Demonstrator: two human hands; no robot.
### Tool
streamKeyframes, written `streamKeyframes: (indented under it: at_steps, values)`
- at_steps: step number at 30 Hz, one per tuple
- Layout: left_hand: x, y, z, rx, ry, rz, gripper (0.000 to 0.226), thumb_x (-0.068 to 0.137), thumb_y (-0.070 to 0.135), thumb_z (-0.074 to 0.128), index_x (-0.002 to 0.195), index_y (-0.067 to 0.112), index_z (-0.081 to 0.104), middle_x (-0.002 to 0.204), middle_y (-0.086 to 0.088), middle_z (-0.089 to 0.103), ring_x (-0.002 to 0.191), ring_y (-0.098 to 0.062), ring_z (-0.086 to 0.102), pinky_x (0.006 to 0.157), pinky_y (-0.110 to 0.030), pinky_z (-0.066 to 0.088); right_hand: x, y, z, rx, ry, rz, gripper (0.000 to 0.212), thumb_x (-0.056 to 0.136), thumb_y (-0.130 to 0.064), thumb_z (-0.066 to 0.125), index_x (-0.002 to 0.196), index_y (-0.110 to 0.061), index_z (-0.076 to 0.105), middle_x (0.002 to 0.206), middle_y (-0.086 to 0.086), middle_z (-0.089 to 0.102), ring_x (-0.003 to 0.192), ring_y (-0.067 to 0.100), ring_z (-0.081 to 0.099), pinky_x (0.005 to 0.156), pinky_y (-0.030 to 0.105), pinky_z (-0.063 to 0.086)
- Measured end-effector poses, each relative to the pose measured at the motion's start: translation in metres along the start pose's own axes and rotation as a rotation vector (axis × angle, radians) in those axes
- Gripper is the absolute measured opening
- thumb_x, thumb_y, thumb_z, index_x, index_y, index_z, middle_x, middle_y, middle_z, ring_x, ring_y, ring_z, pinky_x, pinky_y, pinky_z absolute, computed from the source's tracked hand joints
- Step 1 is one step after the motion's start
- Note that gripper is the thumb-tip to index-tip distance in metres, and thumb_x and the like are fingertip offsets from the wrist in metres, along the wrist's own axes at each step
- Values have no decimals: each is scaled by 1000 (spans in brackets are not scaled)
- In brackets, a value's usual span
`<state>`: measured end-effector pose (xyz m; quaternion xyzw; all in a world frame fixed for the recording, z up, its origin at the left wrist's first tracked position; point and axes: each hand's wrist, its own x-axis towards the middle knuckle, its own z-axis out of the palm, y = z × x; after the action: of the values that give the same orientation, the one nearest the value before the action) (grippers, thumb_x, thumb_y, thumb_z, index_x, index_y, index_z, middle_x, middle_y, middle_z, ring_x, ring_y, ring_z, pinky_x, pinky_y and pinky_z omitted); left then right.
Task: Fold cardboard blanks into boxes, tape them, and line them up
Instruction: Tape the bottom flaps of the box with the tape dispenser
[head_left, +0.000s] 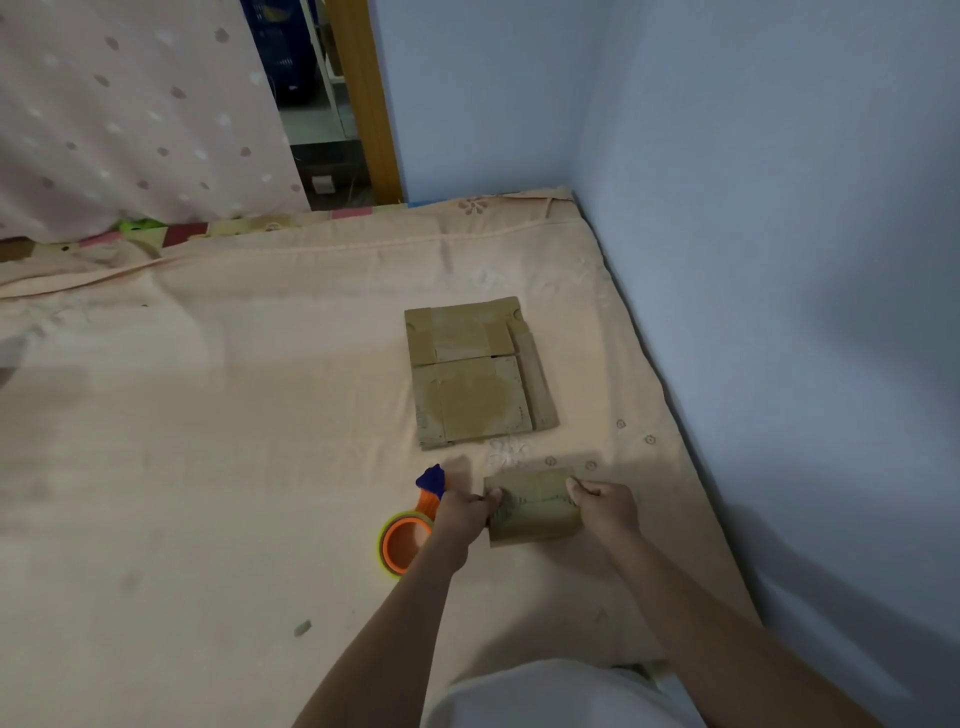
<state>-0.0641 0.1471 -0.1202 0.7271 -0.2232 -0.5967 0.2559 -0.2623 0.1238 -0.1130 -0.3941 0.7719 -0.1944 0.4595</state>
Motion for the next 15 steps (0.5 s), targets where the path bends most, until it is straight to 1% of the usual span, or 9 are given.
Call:
streamKeyframes:
  at_steps: [1, 3, 5, 7, 9, 10, 12, 14, 15]
  values:
    - [1, -2, -2, -30, -15, 2, 31, 89, 27, 74, 82, 0, 62, 88, -14, 66, 88, -26, 63, 83, -41, 52, 2, 2, 0, 28, -12, 17, 28, 91, -32, 72, 108, -10, 77, 105, 6, 76, 102, 22, 69, 93, 34, 54]
    - [3, -8, -3, -69, -32, 13, 31, 87, 26, 76, 86, -2, 64, 94, -15, 69, 95, -29, 66, 86, -39, 52, 4, 6, -2, 60, -42, 27, 29, 92, -32, 71, 110, -9, 76, 108, 5, 76, 104, 21, 69, 96, 36, 54]
    - [-2, -10, -3, -141, -31, 18, 28, 88, 23, 75, 96, -3, 67, 101, -15, 72, 101, -30, 68, 88, -38, 56, 3, 7, -6, 80, -62, 17, 30, 96, -29, 65, 110, -4, 75, 112, 9, 74, 105, 23, 68, 95, 36, 53]
    - [-14, -10, -4, -177, -17, 24, 28, 90, 24, 73, 101, -1, 69, 99, -12, 73, 99, -25, 68, 77, -27, 55, -3, 6, -10, 86, -95, -7, 31, 101, -26, 59, 112, -1, 73, 115, 9, 73, 102, 20, 66, 90, 30, 50]
    - [-24, -12, -3, -158, -7, 30, 28, 91, 29, 71, 100, 2, 71, 93, -3, 72, 89, -12, 66, 64, -15, 48, -12, 5, -12, 91, -139, -32, 34, 101, -31, 59, 124, -8, 69, 122, 2, 68, 105, 15, 61, 91, 25, 47]
    - [-28, -14, -1, -154, -16, 42, 26, 92, 28, 71, 101, 4, 72, 90, 1, 72, 83, -5, 66, 61, -11, 47, -17, 6, -11, 112, -162, -46, 36, 99, -34, 62, 129, -13, 67, 124, -3, 66, 107, 13, 60, 92, 25, 47]
    - [-34, -19, 5, -124, -29, 82, 21, 91, 21, 71, 103, 4, 74, 86, 5, 73, 74, 4, 65, 61, -8, 47, -25, 8, -8, 133, -193, -83, 33, 94, -32, 69, 126, -24, 66, 121, -8, 66, 104, 9, 62, 86, 19, 48]
    - [-37, -23, 9, -109, -18, 110, 22, 91, 17, 71, 108, 4, 74, 87, 6, 74, 79, 0, 66, 68, -11, 49, -25, 17, -1, 128, -182, -117, 28, 91, -25, 73, 118, -29, 67, 115, -7, 71, 102, 7, 66, 79, 14, 49]
    - [-39, -22, 9, -111, -20, 105, 22, 93, 17, 69, 110, 4, 74, 91, 5, 75, 86, -5, 67, 72, -14, 50, -26, 20, 2, 141, -165, -111, 29, 91, -22, 73, 119, -26, 69, 114, -6, 72, 105, 9, 66, 82, 15, 50]
